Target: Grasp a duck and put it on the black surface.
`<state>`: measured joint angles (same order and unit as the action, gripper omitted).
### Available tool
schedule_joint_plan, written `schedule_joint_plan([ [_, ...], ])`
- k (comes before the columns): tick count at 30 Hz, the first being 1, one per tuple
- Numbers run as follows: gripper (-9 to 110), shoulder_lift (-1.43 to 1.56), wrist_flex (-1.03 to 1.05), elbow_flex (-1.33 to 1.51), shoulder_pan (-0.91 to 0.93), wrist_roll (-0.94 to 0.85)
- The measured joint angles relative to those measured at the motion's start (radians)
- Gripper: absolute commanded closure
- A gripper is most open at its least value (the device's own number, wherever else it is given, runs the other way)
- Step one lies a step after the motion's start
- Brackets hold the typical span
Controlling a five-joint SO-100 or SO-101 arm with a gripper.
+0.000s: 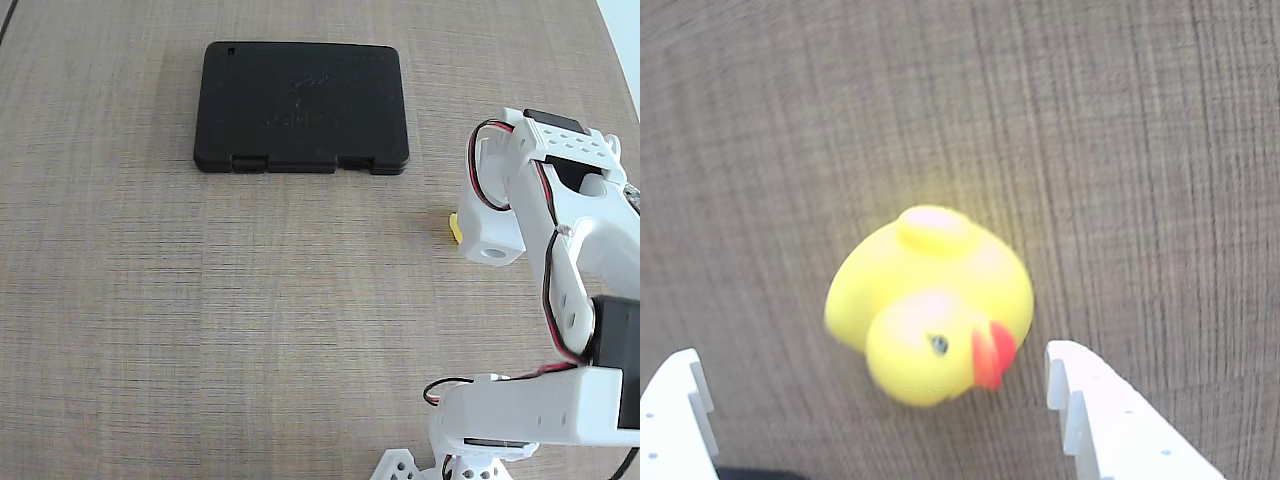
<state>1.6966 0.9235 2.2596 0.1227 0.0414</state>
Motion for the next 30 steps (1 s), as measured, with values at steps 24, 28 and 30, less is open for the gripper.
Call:
schedule_joint_plan([
  [24, 98, -0.13, 0.043, -0.106, 0.034, -0.006],
  [28, 97, -0.129, 0.044, -0.112, 0.034, -0.006],
  [30, 96, -0.12, 0.044, -0.115, 0.032, -0.006],
])
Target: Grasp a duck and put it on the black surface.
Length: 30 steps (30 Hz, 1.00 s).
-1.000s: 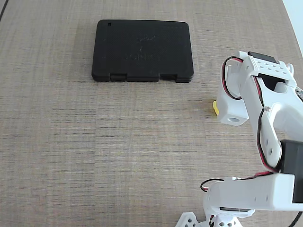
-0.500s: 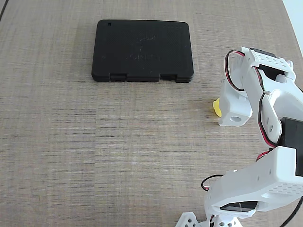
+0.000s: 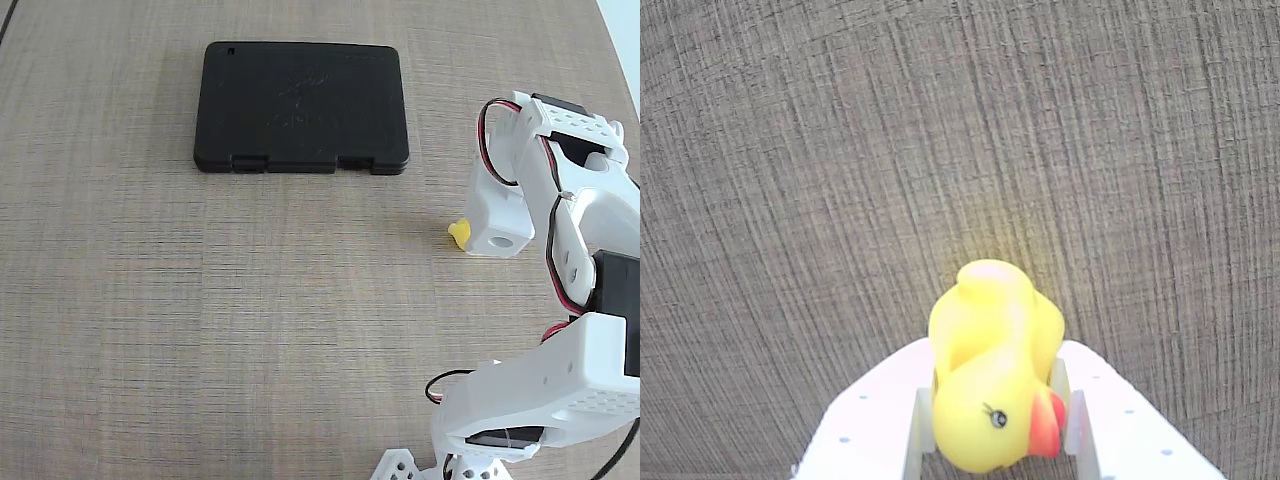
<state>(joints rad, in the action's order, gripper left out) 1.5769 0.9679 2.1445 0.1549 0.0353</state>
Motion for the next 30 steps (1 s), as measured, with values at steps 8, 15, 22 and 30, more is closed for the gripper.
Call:
schedule_joint_plan([
  [8, 97, 0.003, 0.258, -0.261, -0.097, 0.0],
  [15, 97, 0.003, 0.485, -0.609, -0.334, 0.0],
  [22, 97, -0.164, 0.482, -0.779, -0.495, 0.0],
  [30, 96, -0.393, 0.299, -0.83, -0.509, 0.008],
])
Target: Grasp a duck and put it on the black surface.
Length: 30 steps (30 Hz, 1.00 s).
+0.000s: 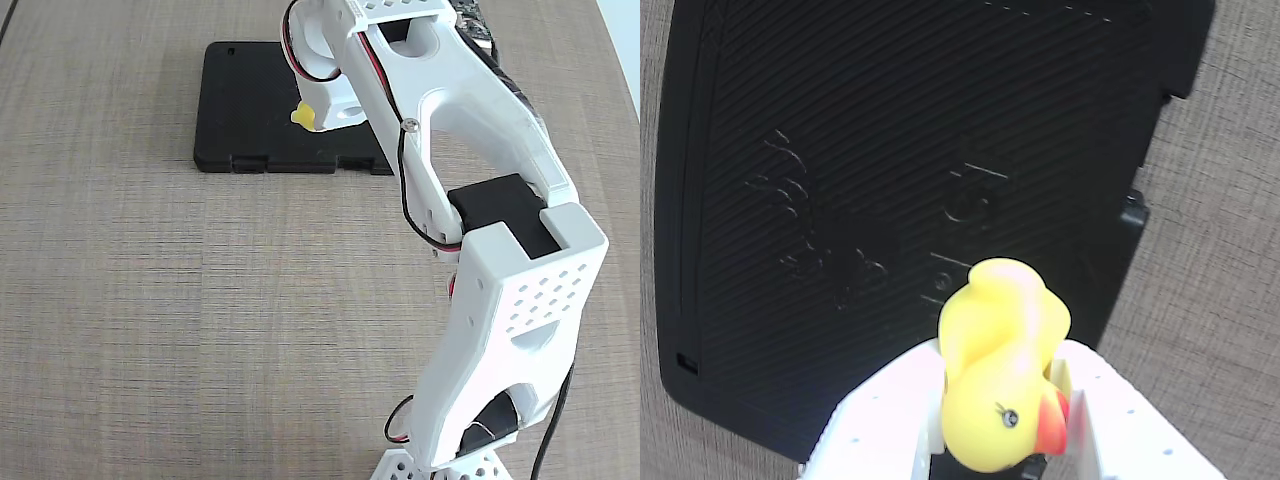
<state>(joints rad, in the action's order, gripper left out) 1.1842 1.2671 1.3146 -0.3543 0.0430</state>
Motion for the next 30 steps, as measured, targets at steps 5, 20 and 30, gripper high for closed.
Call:
schedule_joint_plan([
  [5, 96, -0.043, -0.075, -0.008, 0.0, 0.0],
  [20, 96, -0.104, -0.209, -0.015, 0.0, 0.002],
  [30, 75, -0.104, -0.213, -0.015, 0.0, 0.008],
])
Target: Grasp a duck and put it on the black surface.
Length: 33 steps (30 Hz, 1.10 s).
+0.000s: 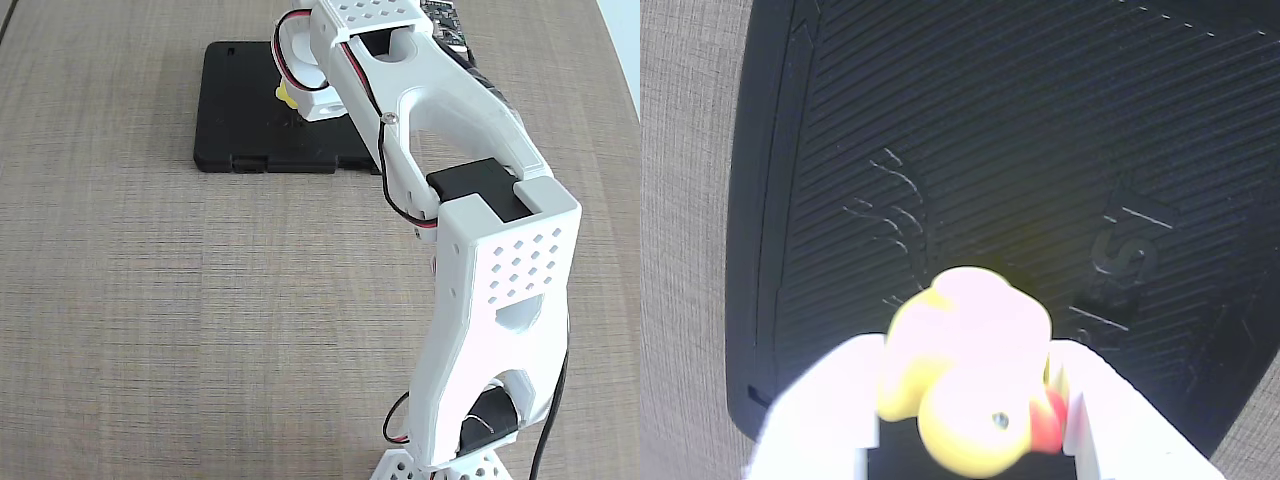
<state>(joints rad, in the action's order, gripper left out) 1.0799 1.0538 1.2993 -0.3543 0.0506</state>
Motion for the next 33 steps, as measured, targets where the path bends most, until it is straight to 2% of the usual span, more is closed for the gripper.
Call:
schedule_joint_plan([
  [8, 71, 0.006, 0.0, 0.0, 0.083, 0.114],
  [13, 73, 0.27, 0.003, 0.109, 0.155, 0.129],
  [16, 79, 0.494, 0.006, 0.25, 0.178, 0.124],
  [23, 103, 1.043, 0.003, 0.706, 0.207, 0.117],
  [33, 100, 1.532, 0.005, 1.23, 0.265, 0.109],
])
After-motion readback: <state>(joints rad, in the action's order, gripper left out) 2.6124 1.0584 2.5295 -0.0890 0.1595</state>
